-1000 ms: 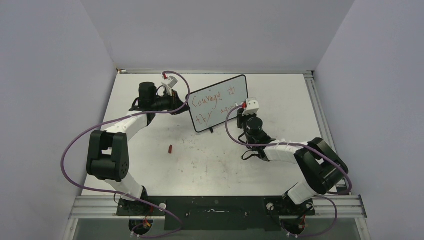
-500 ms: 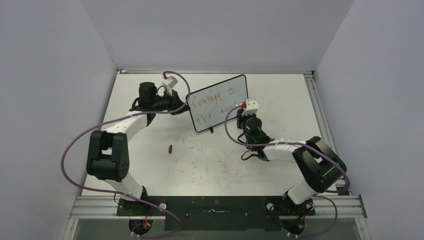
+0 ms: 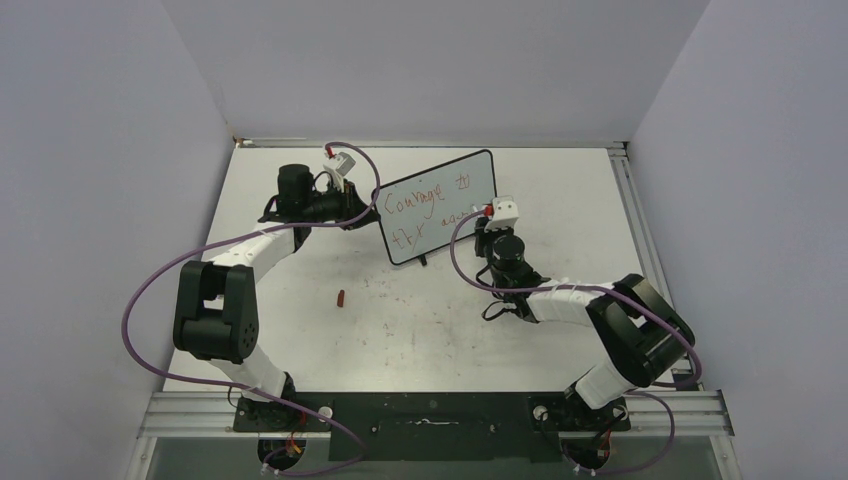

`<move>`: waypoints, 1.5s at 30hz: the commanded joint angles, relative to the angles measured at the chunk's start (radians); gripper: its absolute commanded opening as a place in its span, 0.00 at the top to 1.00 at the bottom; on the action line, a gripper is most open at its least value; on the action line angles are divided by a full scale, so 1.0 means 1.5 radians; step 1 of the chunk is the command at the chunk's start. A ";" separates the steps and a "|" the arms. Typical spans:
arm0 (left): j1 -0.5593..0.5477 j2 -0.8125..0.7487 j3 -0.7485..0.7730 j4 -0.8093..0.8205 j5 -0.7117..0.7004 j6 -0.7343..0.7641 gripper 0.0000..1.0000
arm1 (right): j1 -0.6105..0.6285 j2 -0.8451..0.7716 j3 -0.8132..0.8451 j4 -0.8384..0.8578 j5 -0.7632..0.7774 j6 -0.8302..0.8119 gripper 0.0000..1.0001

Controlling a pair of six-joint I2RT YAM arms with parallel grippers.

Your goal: Write a sentence on the whiteboard

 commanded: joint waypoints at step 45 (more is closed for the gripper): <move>0.001 -0.019 0.027 0.006 0.013 0.000 1.00 | -0.017 0.005 0.030 0.022 0.005 -0.019 0.95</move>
